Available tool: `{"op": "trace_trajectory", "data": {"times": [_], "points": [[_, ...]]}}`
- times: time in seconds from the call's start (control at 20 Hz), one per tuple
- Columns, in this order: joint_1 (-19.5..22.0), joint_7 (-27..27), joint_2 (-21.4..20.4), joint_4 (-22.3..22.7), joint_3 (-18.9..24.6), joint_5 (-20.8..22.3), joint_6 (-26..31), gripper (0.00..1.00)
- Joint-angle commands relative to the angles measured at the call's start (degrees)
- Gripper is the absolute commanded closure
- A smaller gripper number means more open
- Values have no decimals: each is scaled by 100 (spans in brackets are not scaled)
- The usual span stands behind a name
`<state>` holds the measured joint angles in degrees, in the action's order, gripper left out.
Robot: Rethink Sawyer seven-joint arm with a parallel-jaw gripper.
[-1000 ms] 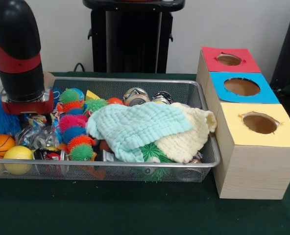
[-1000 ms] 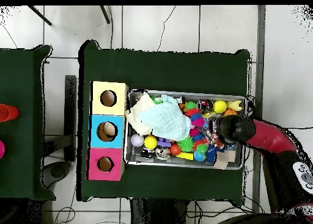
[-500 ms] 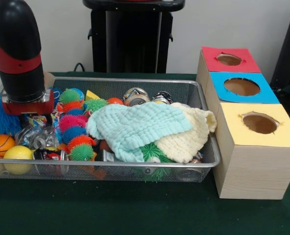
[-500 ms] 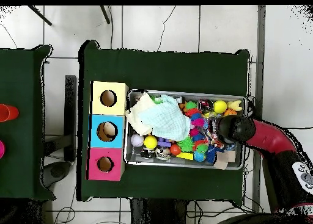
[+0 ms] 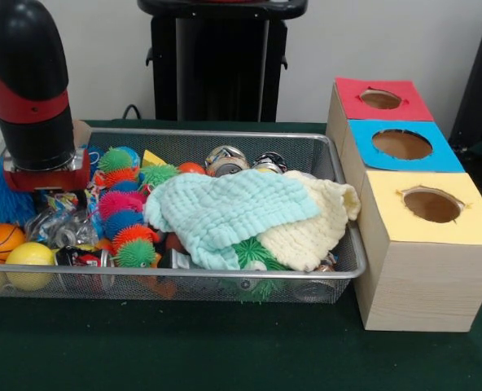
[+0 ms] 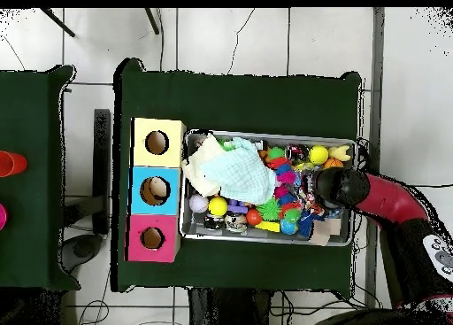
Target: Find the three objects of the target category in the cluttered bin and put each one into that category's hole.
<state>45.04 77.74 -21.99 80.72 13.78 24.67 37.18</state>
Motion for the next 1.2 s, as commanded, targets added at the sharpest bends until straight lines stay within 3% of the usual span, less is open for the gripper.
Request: {"op": "trace_trajectory", "data": {"times": [0.05,0.2,0.25,0.8,1.2], "points": [[1,-163,395,58,573,121,-426,0],[109,-228,401,151,688,154,-657,0],[156,-249,401,195,736,166,-762,100],[38,-65,350,184,602,42,-417,100],[37,-81,-72,355,664,-11,-378,100]]}}
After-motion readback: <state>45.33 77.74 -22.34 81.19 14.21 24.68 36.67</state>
